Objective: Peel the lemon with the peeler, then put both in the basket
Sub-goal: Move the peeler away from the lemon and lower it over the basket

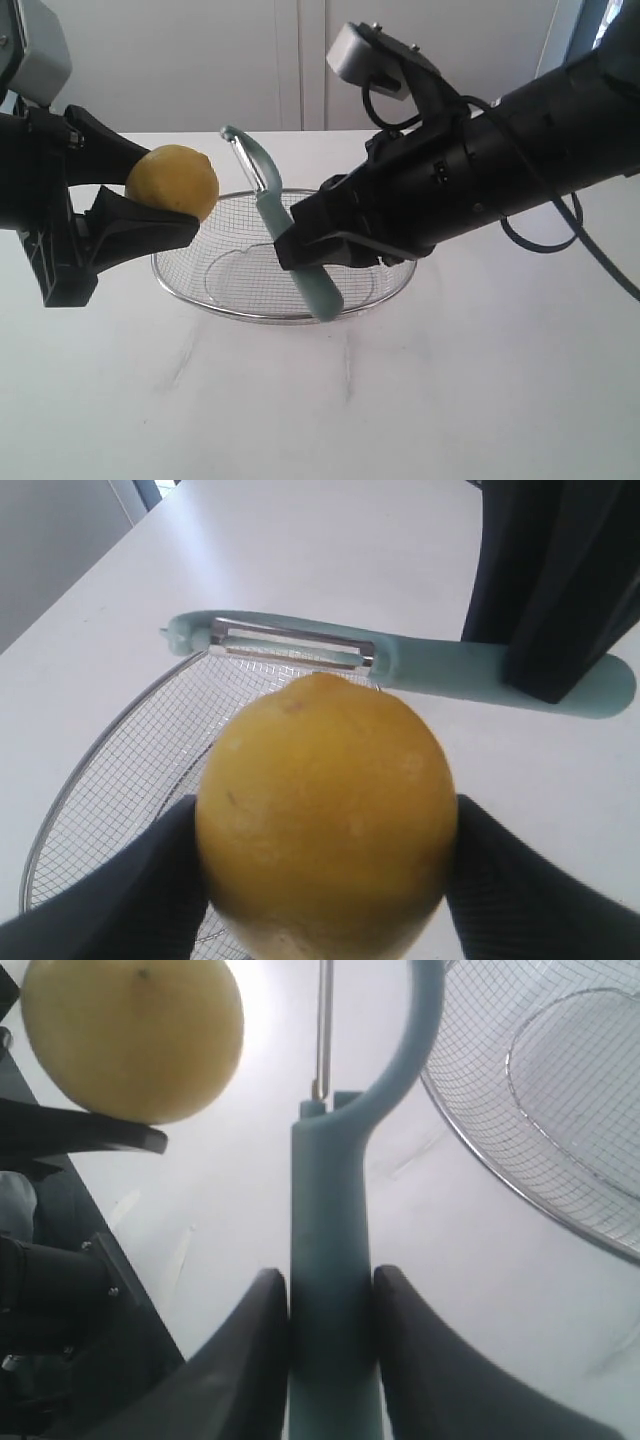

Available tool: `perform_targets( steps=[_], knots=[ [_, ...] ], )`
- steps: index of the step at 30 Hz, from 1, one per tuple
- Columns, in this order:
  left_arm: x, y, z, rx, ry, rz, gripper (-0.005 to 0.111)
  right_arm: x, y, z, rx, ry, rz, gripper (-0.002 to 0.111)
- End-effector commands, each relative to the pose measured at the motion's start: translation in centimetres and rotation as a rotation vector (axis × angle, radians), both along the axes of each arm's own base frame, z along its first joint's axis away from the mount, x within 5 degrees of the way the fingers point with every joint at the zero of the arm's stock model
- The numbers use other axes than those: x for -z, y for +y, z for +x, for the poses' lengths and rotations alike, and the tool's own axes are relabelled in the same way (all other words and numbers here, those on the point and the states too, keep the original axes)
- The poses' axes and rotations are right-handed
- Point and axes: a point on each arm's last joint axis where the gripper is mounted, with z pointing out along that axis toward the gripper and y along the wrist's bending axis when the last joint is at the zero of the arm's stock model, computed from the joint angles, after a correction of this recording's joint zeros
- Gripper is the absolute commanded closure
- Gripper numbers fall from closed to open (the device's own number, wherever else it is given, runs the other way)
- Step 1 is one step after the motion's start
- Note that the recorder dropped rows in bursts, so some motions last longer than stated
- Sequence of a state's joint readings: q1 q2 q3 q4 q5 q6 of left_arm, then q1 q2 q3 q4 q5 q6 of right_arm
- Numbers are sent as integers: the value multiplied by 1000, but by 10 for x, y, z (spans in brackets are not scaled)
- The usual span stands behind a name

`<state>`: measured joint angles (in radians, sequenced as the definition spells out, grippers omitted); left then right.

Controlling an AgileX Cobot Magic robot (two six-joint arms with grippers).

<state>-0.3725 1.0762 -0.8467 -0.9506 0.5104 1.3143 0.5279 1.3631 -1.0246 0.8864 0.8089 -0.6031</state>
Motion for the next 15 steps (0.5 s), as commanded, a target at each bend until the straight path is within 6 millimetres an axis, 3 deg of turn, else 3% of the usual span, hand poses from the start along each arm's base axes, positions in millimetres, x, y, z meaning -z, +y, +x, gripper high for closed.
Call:
perform_targets(
  steps=[1,15],
  knots=[
    [-2,0,-1,-7,15,-35,107,8,-2,0,-7,35,-53,108],
    [-2,0,-1,-7,15,-35,107,26,-4,13,69,66,-157,108]
  ],
)
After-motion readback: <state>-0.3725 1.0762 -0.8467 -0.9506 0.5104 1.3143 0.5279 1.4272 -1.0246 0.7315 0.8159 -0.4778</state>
